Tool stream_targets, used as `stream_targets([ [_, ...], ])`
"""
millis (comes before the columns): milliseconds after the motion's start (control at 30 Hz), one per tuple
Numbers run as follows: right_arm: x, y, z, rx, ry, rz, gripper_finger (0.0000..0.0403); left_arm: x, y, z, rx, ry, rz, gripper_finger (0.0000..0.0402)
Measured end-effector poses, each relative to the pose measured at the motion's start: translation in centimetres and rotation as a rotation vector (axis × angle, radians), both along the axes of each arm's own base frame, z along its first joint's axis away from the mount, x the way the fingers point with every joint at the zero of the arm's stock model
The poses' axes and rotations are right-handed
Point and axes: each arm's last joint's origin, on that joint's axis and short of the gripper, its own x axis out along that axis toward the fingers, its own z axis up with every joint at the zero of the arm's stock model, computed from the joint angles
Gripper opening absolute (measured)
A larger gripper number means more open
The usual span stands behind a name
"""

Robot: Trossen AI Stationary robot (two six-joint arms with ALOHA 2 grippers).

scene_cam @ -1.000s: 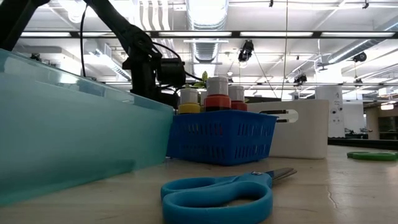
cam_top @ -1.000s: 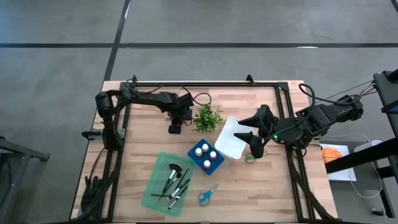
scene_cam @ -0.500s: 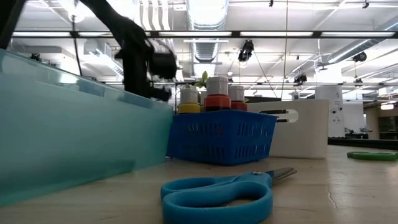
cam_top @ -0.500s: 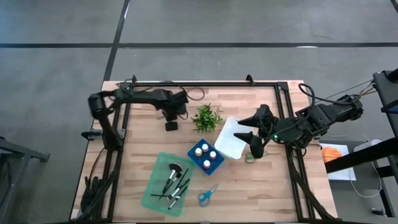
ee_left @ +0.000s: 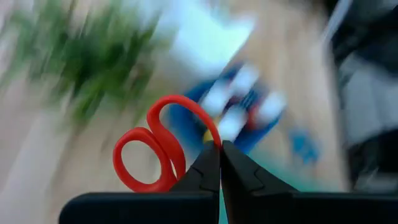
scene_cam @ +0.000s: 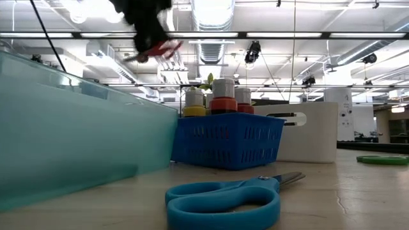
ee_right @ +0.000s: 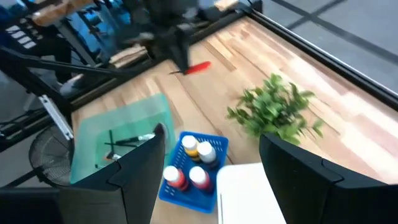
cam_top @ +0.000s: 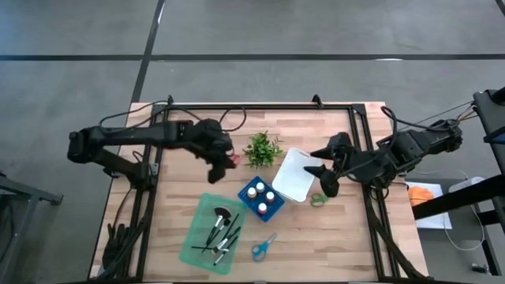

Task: Pick & Place Paint Supplies
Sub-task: Put the orange scissors into the white bin

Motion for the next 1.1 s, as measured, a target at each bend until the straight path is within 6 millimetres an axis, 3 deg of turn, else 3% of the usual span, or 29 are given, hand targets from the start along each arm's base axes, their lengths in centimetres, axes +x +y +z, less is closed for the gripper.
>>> stream_targets([
  [167,-0.7,-0.3,0.3,0.017,-0.011,-0.013,0.026,3.6,-3.2,1.6,-0.032,-0.19,0.054,0.0],
  [600,-1.2,-0.6,0.6,0.025,-0.032,-0.024,0.026,14.4,-3.7,0.1,-0.059,-0.328,0.073,0.0],
  [833,-1.3,-0.1,0.6,0.03,-0.034,-0.013,0.026,18.6,-3.5,-3.1,-0.027,-0.293,0.053,0.0],
  [1100,-1.4,0.2,0.6,0.039,-0.036,-0.004,0.026,20.2,-2.8,-7.6,0.04,-0.213,0.016,0.0],
])
